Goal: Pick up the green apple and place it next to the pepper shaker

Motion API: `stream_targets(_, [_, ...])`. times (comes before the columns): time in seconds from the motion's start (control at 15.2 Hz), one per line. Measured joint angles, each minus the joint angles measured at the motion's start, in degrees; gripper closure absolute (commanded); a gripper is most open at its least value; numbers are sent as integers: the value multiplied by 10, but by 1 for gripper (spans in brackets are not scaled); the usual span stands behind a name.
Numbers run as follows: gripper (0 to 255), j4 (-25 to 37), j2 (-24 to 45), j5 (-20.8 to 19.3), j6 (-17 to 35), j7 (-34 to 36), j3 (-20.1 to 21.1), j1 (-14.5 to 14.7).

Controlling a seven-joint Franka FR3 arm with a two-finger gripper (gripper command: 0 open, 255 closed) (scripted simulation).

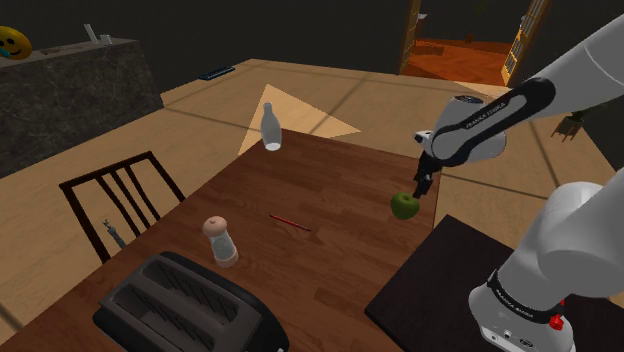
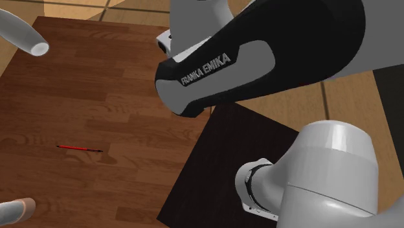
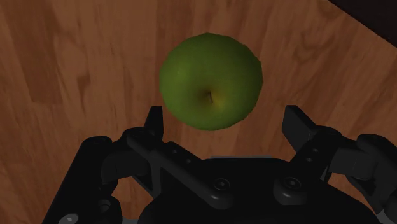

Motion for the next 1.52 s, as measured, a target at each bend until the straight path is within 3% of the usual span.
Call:
stream_targets(0.2, [0, 2, 38, 38, 37, -32, -25, 33])
stream_targets(0.46, [0, 8, 94, 127, 81, -95, -66, 99])
stream_targets(0.86, [0, 9, 102, 146, 88, -107, -72, 110])
stream_targets(0.92, [255, 9, 102, 146, 88, -107, -72, 110])
stream_targets(1.52, [255, 9, 102, 146, 88, -107, -72, 110])
